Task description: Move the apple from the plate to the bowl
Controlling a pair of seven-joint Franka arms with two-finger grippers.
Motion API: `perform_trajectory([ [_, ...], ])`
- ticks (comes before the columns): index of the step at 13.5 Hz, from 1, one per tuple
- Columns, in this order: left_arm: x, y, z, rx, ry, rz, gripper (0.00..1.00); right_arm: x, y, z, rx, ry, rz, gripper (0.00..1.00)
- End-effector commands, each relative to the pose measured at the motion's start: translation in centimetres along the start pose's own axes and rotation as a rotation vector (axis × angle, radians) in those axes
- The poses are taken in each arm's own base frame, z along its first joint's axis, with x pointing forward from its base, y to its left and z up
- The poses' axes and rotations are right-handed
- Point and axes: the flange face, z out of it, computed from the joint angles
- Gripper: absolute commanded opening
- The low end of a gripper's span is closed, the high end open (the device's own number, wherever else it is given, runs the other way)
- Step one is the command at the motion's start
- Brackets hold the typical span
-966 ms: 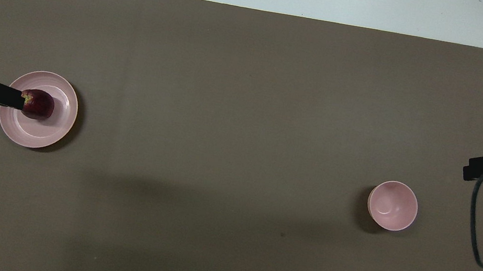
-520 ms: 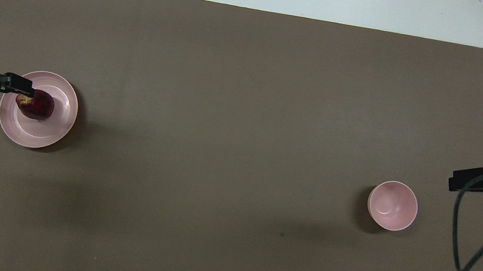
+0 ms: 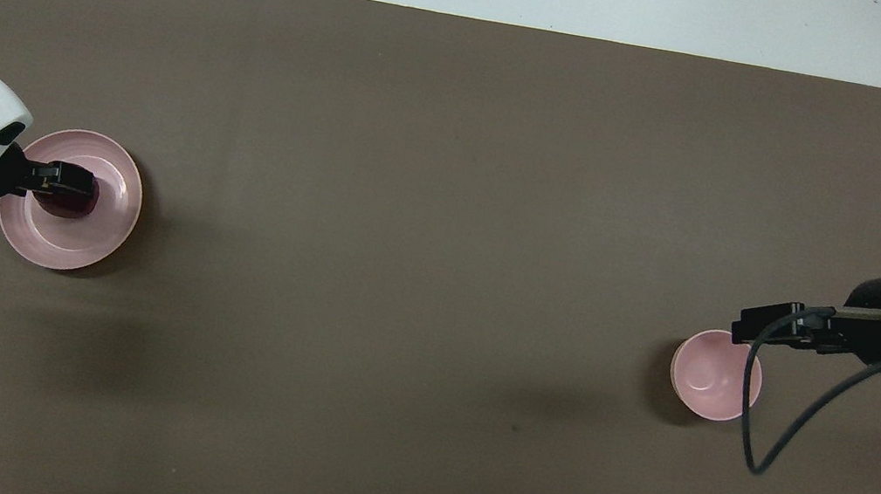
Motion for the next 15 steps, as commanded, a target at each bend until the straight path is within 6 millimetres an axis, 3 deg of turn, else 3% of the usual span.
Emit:
perform_trajectory([
  [1, -0.5, 0.0, -0.2, 0.002, 0.017, 0.027, 0.35, -0.3, -0.7, 1.7, 0.094, 0.001, 0.079, 1.0],
  [2, -0.8, -0.3, -0.2, 0.0, -0.001, 0.047, 0.0, -0.1, -1.0, 2.7, 0.149, -0.013, 0.105, 1.0],
  [6, 0.1, 0.1, -1.7, 0.002, 0.021, 0.101, 0.0, 1.3, -4.3, 5.4, 0.309, -0.044, 0.207, 1.0],
  [9, 0.7, 1.2, -6.9, -0.004, 0.025, 0.153, 0.0, 2.6, -7.3, 7.4, 0.455, -0.062, 0.251, 1.0],
  [11, 1.0, 2.7, -11.0, -0.016, 0.022, 0.182, 0.0, 3.3, -9.3, 8.7, 0.543, -0.077, 0.286, 1.0],
  [12, 1.2, 4.6, -12.4, -0.073, 0.001, 0.186, 0.0, 3.7, -10.7, 9.2, 0.609, -0.081, 0.312, 1.0],
  [15, 0.8, 8.0, -14.4, -0.236, 0.023, 0.192, 0.0, 3.6, -15.6, 9.7, 0.623, -0.042, 0.438, 1.0],
])
